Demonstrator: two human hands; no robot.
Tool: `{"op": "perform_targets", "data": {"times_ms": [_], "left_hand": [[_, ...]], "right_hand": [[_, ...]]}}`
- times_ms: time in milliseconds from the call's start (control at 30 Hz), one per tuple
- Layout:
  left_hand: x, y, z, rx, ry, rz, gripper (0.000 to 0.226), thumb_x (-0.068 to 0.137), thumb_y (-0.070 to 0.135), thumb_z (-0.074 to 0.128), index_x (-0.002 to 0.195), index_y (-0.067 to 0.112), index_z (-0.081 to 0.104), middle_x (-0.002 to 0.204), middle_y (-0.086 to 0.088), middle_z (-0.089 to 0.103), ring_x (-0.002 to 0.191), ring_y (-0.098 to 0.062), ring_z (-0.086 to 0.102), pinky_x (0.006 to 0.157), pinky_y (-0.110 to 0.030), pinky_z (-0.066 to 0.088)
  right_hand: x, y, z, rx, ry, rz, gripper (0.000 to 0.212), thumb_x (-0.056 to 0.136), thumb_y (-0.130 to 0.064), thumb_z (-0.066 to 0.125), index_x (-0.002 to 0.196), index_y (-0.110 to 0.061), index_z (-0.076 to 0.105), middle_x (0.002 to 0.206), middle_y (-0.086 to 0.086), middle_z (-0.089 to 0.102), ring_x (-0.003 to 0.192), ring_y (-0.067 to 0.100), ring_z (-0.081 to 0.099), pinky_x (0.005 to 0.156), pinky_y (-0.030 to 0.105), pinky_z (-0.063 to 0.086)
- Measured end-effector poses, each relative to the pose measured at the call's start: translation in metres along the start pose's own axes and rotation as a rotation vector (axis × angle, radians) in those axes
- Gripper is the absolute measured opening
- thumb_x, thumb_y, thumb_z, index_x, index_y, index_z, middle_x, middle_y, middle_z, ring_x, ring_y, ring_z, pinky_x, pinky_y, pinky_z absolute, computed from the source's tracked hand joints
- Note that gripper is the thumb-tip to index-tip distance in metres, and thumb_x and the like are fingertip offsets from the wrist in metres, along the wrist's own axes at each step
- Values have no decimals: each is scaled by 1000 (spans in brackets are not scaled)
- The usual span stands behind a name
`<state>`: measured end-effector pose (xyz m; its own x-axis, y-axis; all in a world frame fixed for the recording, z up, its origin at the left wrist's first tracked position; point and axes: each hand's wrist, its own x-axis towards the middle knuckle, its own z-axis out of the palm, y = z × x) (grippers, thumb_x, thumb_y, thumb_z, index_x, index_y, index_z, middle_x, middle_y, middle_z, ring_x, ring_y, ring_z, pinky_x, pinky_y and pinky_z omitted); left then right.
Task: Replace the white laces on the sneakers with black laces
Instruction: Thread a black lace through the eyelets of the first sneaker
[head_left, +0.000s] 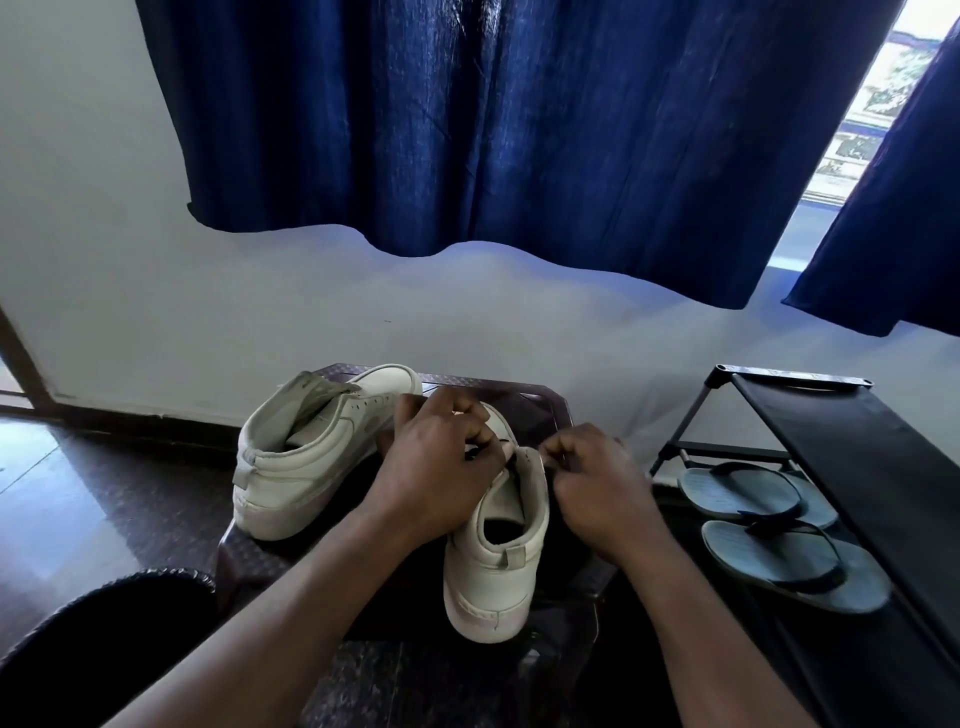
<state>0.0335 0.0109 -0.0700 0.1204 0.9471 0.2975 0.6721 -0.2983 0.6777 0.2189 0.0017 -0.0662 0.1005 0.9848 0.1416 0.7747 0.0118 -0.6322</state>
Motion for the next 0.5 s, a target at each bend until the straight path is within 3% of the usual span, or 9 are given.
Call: {"op": "perform_targets", "data": {"times_ms": [100,200,300,367,500], "left_hand": [[0,2,1,2,-1,2,25,95,44,70,71,38,64,116,22,52,120,-18,35,104,-45,41],[0,3,0,-3,13,10,26,95,43,70,71,36,62,115,19,54,117,-12,35,105,-41,39],[3,-4,0,7,25,54,30,96,39,71,73,19,69,110,11,60,103,17,33,106,-33,31],[5,-6,1,20,18,79,32,96,38,71,74,15,70,107,9,62,102,26,33,105,-32,28],[9,-7,5,-33,56,66,37,95,39,72,73,10,71,91,6,67,95,5,51,101,-35,34]], "right_hand": [[1,2,-12,-230,34,162,16,94,-39,65,78,-37,69,107,-17,56,120,19,46,106,46,33],[0,4,-11,-292,-9,180,14,95,-43,65,84,-36,68,121,-13,60,126,23,46,107,47,33],[2,9,-3,-93,-16,20,4,93,-37,72,94,-40,69,117,-19,64,122,17,51,107,43,40],[1,6,1,127,-25,-94,18,93,-26,74,97,-43,70,111,-21,68,116,14,59,105,42,47],[0,-1,9,169,20,-130,14,90,-29,68,82,-41,69,94,-22,71,101,16,65,93,47,53]]}}
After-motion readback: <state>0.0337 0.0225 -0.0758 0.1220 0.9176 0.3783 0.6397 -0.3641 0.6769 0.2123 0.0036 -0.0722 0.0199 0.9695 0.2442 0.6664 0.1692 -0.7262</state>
